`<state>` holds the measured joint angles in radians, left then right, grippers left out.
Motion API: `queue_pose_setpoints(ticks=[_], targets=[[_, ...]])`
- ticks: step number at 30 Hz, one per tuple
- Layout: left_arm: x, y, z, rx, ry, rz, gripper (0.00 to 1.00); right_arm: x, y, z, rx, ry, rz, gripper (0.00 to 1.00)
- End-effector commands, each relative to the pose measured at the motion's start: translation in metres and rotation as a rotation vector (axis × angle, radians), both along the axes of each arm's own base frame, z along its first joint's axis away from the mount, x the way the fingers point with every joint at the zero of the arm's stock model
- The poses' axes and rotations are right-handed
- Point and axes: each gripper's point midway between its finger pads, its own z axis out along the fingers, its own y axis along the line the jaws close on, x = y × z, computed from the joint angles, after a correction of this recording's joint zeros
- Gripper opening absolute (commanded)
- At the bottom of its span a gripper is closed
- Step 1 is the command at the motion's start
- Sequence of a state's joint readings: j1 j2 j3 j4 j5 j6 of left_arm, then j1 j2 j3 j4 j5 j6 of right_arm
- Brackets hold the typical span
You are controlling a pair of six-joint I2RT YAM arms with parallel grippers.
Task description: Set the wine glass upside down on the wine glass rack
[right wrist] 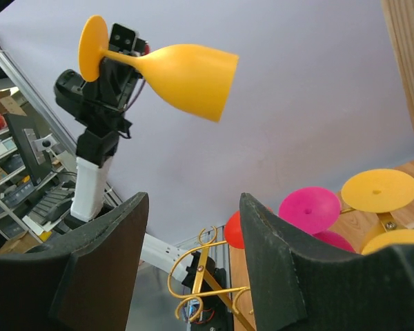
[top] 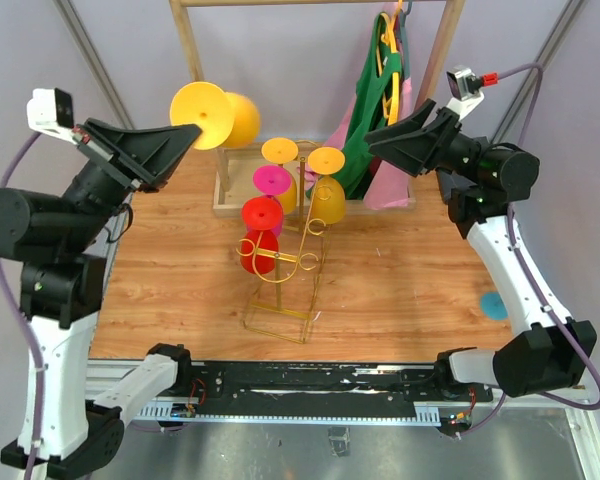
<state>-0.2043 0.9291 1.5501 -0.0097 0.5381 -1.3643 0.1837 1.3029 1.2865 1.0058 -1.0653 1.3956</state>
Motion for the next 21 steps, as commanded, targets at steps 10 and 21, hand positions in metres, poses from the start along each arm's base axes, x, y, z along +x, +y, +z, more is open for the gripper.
queue_pose_setpoints(ticks=[10,21], targets=[[0.013,0.067,-0.112,0.266,0.399,0.499,0.0,0.008,-0.003,-0.019,-0.077,-0.024,-0.069,0.57],[-0.001,0.05,-0.184,0.287,0.632,0.358,0.0,0.004,-0.005,-0.015,-0.095,-0.04,-0.109,0.57]])
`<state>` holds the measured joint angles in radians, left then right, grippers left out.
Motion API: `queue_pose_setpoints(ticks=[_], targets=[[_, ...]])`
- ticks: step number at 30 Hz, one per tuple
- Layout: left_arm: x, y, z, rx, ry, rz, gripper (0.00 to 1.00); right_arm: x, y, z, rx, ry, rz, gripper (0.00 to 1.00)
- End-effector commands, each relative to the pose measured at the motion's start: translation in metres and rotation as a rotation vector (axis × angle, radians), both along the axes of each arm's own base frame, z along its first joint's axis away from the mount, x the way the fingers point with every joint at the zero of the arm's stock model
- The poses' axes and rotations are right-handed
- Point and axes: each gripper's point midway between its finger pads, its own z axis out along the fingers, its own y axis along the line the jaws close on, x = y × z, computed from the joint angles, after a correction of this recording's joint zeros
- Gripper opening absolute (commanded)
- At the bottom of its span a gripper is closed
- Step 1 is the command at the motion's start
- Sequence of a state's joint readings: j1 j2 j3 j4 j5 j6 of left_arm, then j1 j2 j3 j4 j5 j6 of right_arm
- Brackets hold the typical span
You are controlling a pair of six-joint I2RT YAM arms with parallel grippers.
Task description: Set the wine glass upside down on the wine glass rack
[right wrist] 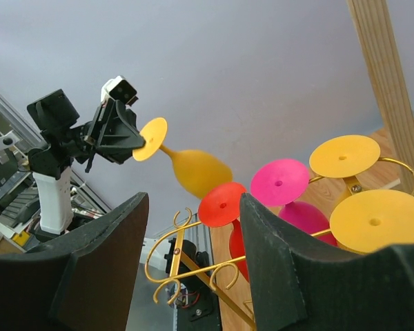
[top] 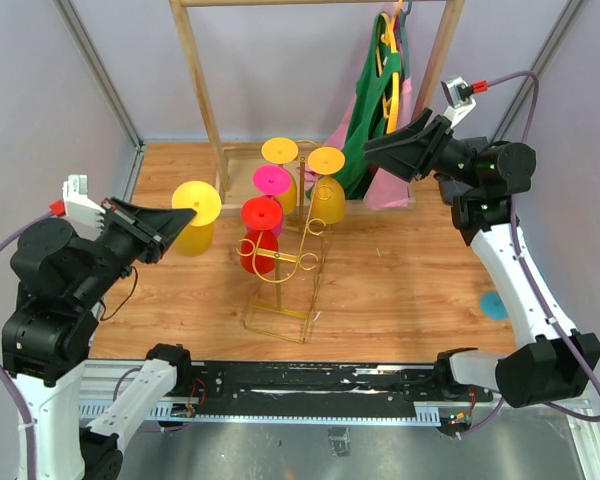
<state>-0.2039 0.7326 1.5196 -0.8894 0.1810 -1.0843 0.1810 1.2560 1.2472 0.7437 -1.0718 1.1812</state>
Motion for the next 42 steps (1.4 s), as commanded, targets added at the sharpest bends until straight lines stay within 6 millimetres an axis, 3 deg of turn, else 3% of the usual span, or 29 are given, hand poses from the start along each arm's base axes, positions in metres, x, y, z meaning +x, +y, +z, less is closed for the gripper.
queue_pose_setpoints(ticks=[1,10,23,42], targets=[[-0.007,-0.01,-0.022,-0.041,0.088,-0.057,0.0,-0.012,-0.007,0.018,-0.005,-0.099,-0.033,0.57],[-0.003,-0.029,-0.052,-0.119,0.158,-0.151,0.0,-0.012,-0.008,0.009,-0.033,-0.073,-0.071,0.57],[-0.003,-0.042,-0.065,-0.164,0.203,-0.223,0.0,-0.006,-0.009,0.002,-0.054,-0.043,-0.101,0.57],[-0.015,-0.043,-0.077,-0.118,0.236,-0.259,0.0,0.007,-0.008,-0.004,-0.051,0.008,-0.11,0.57]])
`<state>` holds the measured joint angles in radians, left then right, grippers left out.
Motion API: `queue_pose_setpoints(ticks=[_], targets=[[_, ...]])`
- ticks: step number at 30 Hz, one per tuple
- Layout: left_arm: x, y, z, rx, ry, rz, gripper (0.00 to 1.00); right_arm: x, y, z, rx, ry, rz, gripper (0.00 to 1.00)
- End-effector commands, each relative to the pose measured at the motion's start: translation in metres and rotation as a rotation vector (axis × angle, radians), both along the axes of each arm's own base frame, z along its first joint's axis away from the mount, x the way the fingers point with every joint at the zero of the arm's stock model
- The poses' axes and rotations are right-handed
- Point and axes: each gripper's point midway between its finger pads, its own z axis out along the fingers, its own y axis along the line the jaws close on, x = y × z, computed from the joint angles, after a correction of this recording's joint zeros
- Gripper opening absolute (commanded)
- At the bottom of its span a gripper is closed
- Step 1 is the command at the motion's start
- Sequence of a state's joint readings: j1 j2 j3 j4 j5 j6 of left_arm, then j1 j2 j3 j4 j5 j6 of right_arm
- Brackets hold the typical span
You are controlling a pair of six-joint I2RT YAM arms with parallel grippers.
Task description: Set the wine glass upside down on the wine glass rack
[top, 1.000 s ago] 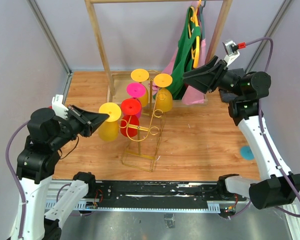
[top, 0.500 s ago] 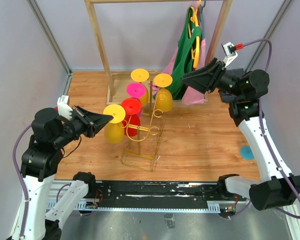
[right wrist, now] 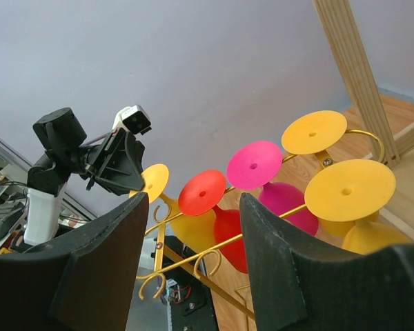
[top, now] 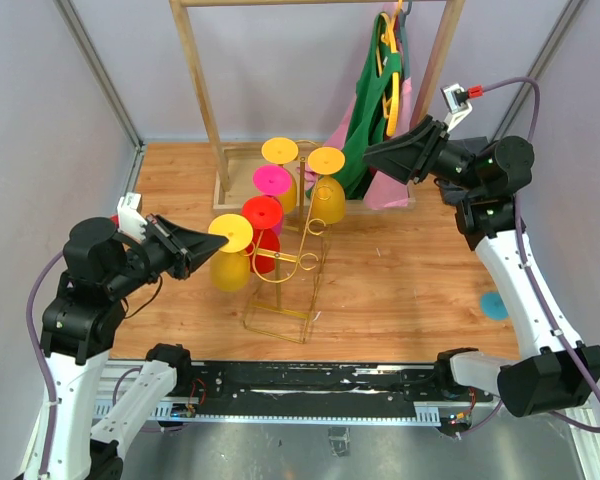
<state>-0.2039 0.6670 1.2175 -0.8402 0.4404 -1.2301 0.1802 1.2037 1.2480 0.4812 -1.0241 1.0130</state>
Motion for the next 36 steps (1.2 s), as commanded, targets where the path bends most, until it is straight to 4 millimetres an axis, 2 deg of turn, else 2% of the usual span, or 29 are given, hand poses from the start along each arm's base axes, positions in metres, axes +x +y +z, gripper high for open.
queue_pose_setpoints(ticks=[1,12,36], targets=[[-0.01,-0.001,0.002,0.016,-0.032,-0.036,0.0,0.001,-0.004,0.013,0.009,-0.043,-0.023,0.57],[-0.011,-0.007,-0.011,0.033,-0.015,-0.086,0.0,0.007,-0.003,0.008,0.017,-0.013,-0.019,0.57],[-0.009,-0.018,-0.02,0.098,-0.055,-0.216,0.0,0.017,0.0,0.0,0.013,0.016,-0.011,0.56]])
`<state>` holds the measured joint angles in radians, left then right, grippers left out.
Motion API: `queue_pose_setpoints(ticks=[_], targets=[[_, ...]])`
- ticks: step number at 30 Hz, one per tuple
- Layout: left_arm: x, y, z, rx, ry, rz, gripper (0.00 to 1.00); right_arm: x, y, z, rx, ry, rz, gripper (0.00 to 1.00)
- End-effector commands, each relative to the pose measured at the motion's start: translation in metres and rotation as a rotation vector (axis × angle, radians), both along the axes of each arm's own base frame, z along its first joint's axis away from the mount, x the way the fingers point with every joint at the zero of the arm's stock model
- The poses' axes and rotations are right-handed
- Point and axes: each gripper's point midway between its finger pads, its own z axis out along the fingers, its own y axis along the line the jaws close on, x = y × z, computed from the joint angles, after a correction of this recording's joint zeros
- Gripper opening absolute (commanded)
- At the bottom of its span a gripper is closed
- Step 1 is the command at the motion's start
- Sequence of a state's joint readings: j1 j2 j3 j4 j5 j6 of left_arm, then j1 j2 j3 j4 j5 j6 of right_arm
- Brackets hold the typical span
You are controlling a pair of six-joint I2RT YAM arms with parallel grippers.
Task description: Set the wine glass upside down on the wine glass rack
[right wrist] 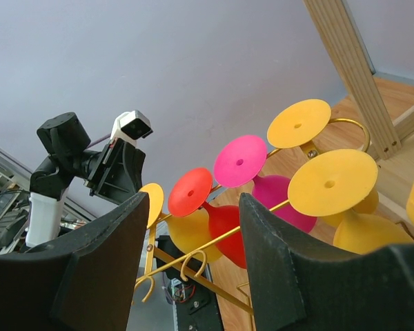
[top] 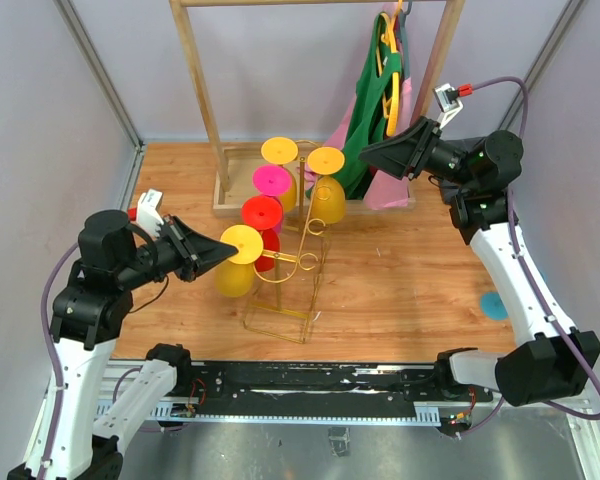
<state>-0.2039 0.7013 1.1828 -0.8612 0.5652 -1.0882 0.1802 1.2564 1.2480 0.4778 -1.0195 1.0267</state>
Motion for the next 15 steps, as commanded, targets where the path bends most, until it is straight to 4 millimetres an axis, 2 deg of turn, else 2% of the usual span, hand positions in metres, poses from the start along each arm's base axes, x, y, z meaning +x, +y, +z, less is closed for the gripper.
queue_pose_setpoints(ticks=[1,12,14,15], targets=[[-0.002,-0.005,0.002,0.017,-0.058,-0.07,0.0,-0.001,-0.003,0.015,0.016,-0.051,-0.011,0.56],[-0.01,-0.011,-0.008,0.027,-0.064,-0.154,0.0,0.004,-0.002,0.013,0.019,-0.037,-0.011,0.56],[-0.011,-0.011,-0.011,0.028,-0.061,-0.158,0.05,0.004,-0.002,0.012,0.019,-0.035,-0.01,0.56],[-0.012,-0.011,-0.012,0.028,-0.061,-0.16,0.12,0.004,-0.002,0.013,0.02,-0.035,-0.011,0.56]])
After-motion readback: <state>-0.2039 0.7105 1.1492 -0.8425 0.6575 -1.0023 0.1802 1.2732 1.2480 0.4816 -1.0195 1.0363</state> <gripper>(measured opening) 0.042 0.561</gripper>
